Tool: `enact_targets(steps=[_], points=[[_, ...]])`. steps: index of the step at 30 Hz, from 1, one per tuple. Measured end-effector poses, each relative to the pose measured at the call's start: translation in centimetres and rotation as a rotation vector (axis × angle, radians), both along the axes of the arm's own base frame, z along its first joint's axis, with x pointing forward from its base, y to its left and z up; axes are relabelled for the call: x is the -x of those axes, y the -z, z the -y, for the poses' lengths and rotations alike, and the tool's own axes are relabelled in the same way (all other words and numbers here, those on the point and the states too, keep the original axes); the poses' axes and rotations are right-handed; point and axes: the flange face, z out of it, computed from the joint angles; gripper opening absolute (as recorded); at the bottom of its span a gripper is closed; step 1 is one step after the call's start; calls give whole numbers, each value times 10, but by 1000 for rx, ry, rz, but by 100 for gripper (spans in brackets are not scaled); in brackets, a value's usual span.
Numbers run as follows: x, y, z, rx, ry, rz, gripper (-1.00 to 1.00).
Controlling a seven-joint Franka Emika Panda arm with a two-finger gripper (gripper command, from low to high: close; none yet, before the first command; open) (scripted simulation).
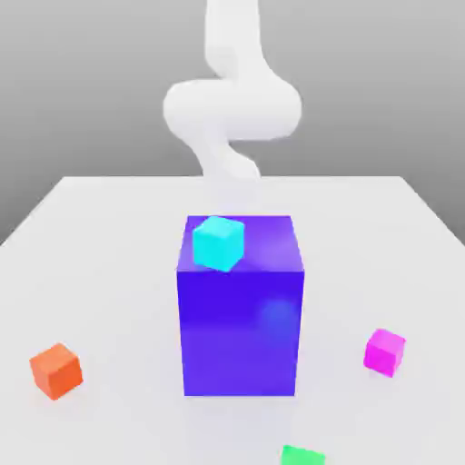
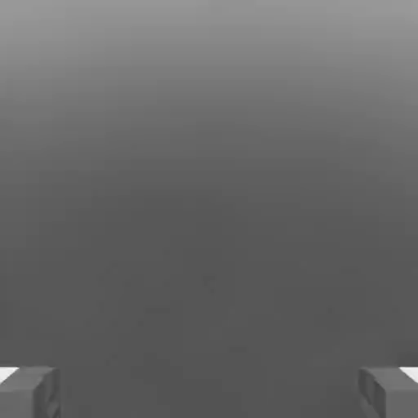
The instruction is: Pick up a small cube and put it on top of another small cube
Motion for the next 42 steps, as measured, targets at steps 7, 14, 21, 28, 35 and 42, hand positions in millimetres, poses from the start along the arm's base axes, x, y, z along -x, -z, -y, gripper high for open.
enact_targets(steps=[7,14,21,28,35,42], points=[[-50,157,-89,100,-255,-224,0],[-25,314,-169,209,-516,-431,0],[60,453,-218,331,-793,-629,0],[71,530,-217,340,-817,-657,-100],[71,532,-217,341,-817,-657,-100],[61,473,-214,337,-800,-660,-100]])
